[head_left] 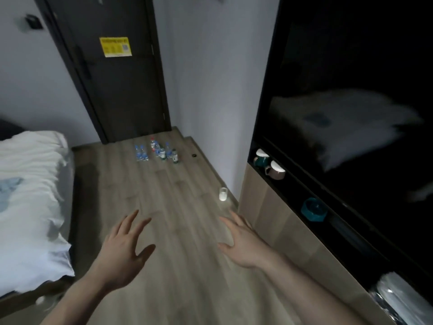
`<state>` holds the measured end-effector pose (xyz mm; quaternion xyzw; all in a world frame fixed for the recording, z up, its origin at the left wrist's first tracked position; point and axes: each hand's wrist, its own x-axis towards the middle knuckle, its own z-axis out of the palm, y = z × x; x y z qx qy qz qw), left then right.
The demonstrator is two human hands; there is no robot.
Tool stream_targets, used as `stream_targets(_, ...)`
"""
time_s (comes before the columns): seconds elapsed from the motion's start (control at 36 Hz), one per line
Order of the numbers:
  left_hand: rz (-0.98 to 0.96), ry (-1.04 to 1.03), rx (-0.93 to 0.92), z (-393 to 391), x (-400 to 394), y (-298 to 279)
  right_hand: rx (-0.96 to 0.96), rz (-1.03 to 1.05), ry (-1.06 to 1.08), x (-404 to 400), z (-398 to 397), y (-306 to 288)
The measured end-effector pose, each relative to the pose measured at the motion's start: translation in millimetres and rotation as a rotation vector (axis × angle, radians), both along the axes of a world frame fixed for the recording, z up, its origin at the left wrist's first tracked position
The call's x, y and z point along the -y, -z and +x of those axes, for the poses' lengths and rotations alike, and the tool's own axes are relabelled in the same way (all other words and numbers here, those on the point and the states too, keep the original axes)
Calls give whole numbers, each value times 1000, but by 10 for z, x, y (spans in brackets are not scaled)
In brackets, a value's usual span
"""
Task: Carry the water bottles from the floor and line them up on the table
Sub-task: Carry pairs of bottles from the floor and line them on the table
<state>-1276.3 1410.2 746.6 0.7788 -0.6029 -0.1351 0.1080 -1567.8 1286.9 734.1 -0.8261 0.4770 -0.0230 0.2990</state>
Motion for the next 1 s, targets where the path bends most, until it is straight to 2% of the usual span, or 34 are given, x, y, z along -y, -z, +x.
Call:
stream_targets(0.28, -35, -157, -51, 1333, 776, 223, -20, -10, -188, 1179, 1677, 77)
stream_targets(0.61, 13, 7, -48, 3241, 2276, 395, 5, 36, -36, 2340, 3324, 265)
stream_targets(0.81, 44, 123, -45, 3826, 3343, 238, 37, 50, 50, 2969, 3918, 336)
stream_targets(1.0, 109, 147, -51, 4429, 4380, 379, 18, 98, 99, 3946, 4492, 640)
